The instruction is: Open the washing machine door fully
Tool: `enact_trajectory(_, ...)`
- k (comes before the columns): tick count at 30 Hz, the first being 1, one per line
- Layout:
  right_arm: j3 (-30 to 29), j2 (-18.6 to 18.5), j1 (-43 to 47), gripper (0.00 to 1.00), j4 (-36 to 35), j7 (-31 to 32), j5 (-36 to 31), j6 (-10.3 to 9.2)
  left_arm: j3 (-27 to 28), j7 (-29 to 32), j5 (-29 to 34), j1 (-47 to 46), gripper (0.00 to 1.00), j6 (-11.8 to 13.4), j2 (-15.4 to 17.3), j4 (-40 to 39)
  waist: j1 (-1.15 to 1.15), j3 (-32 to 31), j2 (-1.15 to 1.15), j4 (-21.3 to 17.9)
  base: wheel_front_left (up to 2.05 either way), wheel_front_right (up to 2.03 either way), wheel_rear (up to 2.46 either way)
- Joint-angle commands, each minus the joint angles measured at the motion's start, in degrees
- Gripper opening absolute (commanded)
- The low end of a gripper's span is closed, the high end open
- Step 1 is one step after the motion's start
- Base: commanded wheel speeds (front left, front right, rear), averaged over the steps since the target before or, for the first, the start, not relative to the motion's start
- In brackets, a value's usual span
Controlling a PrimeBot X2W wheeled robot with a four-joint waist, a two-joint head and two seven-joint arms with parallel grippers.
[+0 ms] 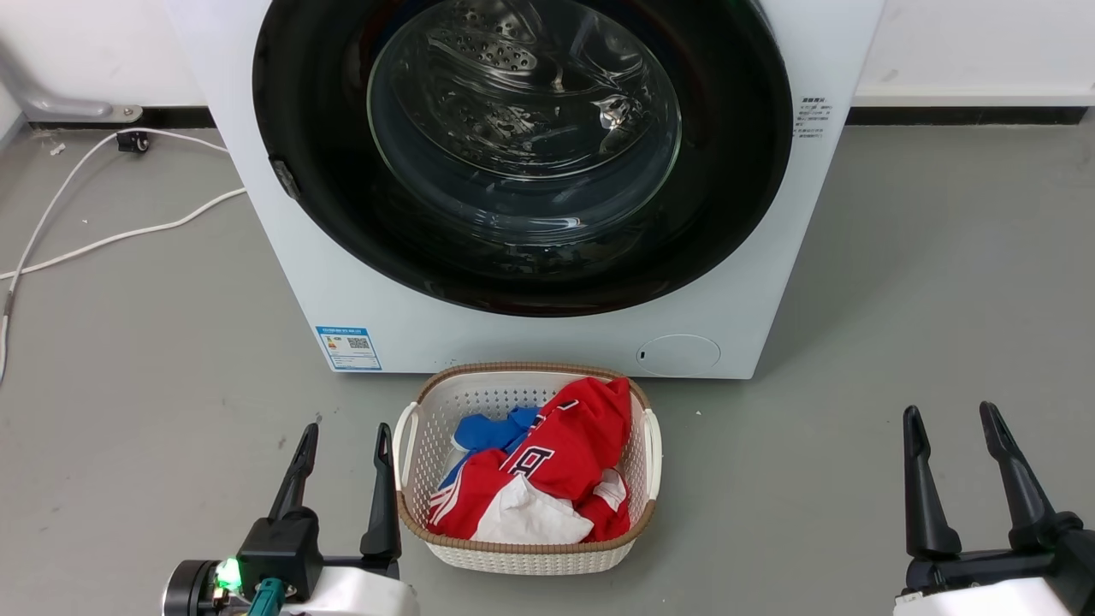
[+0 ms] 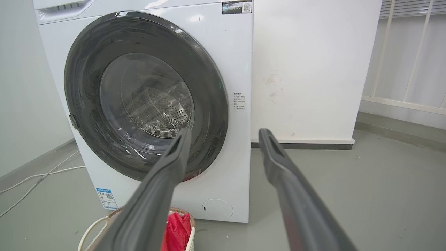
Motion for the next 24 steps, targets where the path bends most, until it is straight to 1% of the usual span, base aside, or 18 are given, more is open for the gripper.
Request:
enact_trajectory(1, 0.0, 0.1, 0.3, 1.0, 0.1, -0.2, 0.6, -0.01, 0.1, -0.4, 0.1, 0.5, 1.0, -0.1, -0.1, 0.1, 0.0, 0.0, 0.0, 0.0, 0.0, 0.0, 0.0)
enact_trajectory(14, 0.1, 0.1, 0.6, 1.0, 1.2, -0.2, 1.5, -0.01, 0.6, -0.3, 0.3, 0.8, 1.0, -0.4, -0.2, 1.1, 0.0, -0.2, 0.0, -0.1, 0.0, 0.0, 0.0)
enact_trajectory(15, 0.1, 0.1, 0.6, 0.82, 1.3, -0.2, 1.5, -0.01, 0.6, -0.3, 0.3, 0.8, 1.0, -0.4, -0.3, 1.1, 0.0, -0.2, 0.0, -0.1, 0.0, 0.0, 0.0)
enact_trajectory(16, 0.0, 0.1, 0.5, 0.21, 1.1, -0.2, 1.6, -0.01, 0.6, -0.3, 0.3, 0.8, 1.0, -0.4, -0.3, 1.2, 0.0, -0.2, 0.0, -0.1, 0.0, 0.0, 0.0)
enact_trajectory(17, 0.2, 0.1, 0.5, 0.0, 1.1, -0.2, 1.5, -0.01, 0.6, -0.3, 0.3, 0.7, 1.0, -0.3, -0.3, 1.2, 0.0, -0.2, 0.0, -0.1, 0.0, 0.0, 0.0)
enact_trajectory(19, 0.3, 0.1, 0.4, 0.0, 1.2, -0.2, 1.8, -0.01, 0.6, -0.3, 0.1, 0.6, 1.0, -0.3, -0.3, 1.2, 0.0, -0.2, 0.0, -0.1, 0.0, 0.0, 0.0)
enact_trajectory(22, -0.8, 0.1, 0.3, 0.0, 1.4, -0.2, 5.1, -0.01, 0.5, -0.3, -0.1, 0.6, 1.0, 0.0, -0.3, 1.3, 0.0, -0.3, 0.0, 0.0, 0.0, 0.0, 0.0)
enact_trajectory(24, -1.9, 0.1, 0.4, 0.0, 2.1, -0.1, 10.8, -0.01, 0.5, -0.3, -0.2, 0.7, 1.0, 0.1, -0.3, 1.3, 0.0, -0.4, 0.0, 0.1, 0.0, 0.0, 0.0)
